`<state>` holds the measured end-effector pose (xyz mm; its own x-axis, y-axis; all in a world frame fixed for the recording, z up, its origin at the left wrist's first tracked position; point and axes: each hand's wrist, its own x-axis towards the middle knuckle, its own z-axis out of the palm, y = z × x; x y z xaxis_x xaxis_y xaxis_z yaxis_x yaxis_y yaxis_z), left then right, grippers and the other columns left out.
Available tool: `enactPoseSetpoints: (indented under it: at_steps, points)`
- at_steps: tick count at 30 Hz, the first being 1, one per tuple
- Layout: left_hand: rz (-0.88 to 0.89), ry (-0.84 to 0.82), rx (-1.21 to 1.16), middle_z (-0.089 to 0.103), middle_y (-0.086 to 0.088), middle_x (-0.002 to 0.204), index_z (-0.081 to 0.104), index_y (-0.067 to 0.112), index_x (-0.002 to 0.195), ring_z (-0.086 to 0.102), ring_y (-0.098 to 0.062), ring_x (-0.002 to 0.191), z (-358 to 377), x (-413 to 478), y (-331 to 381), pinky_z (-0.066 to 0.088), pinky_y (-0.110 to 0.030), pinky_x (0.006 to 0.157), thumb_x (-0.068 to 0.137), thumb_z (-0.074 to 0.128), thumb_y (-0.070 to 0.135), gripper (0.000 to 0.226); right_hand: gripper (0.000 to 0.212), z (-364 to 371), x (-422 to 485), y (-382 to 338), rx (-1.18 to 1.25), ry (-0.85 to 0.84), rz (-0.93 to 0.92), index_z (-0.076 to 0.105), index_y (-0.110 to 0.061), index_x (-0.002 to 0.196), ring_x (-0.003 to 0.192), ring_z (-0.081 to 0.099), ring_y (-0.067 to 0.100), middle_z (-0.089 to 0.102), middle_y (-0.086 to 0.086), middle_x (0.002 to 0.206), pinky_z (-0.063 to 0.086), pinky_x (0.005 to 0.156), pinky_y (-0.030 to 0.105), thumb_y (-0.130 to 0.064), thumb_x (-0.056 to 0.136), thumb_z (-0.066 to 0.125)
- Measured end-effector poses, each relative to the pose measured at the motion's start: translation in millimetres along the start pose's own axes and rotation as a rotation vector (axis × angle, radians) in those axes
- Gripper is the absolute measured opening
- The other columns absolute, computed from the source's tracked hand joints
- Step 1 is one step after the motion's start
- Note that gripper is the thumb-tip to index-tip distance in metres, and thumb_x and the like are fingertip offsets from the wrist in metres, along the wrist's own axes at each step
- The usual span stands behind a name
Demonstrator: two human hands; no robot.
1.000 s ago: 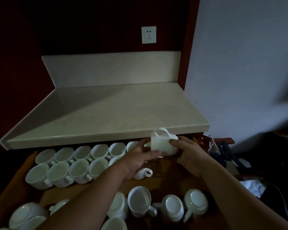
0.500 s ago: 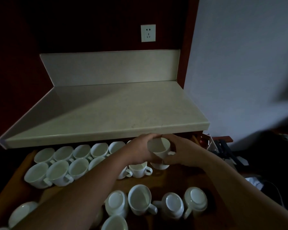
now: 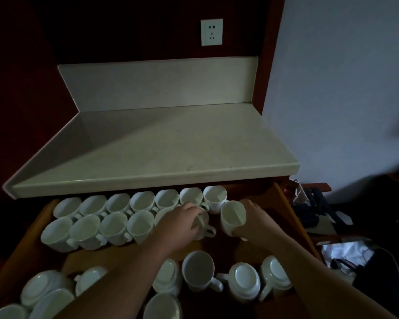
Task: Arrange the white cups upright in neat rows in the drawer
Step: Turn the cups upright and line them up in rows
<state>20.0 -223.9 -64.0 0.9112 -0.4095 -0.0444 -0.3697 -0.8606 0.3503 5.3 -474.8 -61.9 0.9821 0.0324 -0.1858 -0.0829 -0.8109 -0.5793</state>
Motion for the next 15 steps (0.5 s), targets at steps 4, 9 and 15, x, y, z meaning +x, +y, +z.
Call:
enactPoseSetpoints:
  at_steps: [4,9,15]
  points:
    - [0.056,0.022,0.053,0.064,0.003,0.125,0.067,0.02,0.12,0.061,-0.021,0.111,27,-8,-11,0.05,-0.038,0.09,0.095,0.056,0.023,0.028,0.091,21,7,1,-0.008,-0.057,0.004,0.04,-0.022,0.146,0.109,0.057,0.017,0.05,0.003,0.136,0.051,0.086,0.03,-0.038,0.073,0.091]
    - [0.09,0.071,0.147,0.063,0.002,0.093,0.067,0.019,0.092,0.06,-0.019,0.089,46,-8,-27,0.049,-0.036,0.076,0.091,0.055,0.019,0.012,0.098,35,15,0,0.001,-0.075,-0.003,0.032,-0.023,0.154,0.12,0.057,0.024,0.043,0.006,0.142,0.052,0.093,0.034,-0.042,0.077,0.089]
    - [0.093,0.122,0.125,0.062,0.005,0.09,0.07,0.025,0.091,0.057,-0.016,0.089,51,-7,-29,0.045,-0.031,0.073,0.087,0.061,0.015,0.015,0.101,38,16,7,0.065,-0.049,0.034,0.032,-0.017,0.151,0.121,0.05,0.017,0.044,0.004,0.144,0.046,0.098,0.033,-0.046,0.074,0.09]
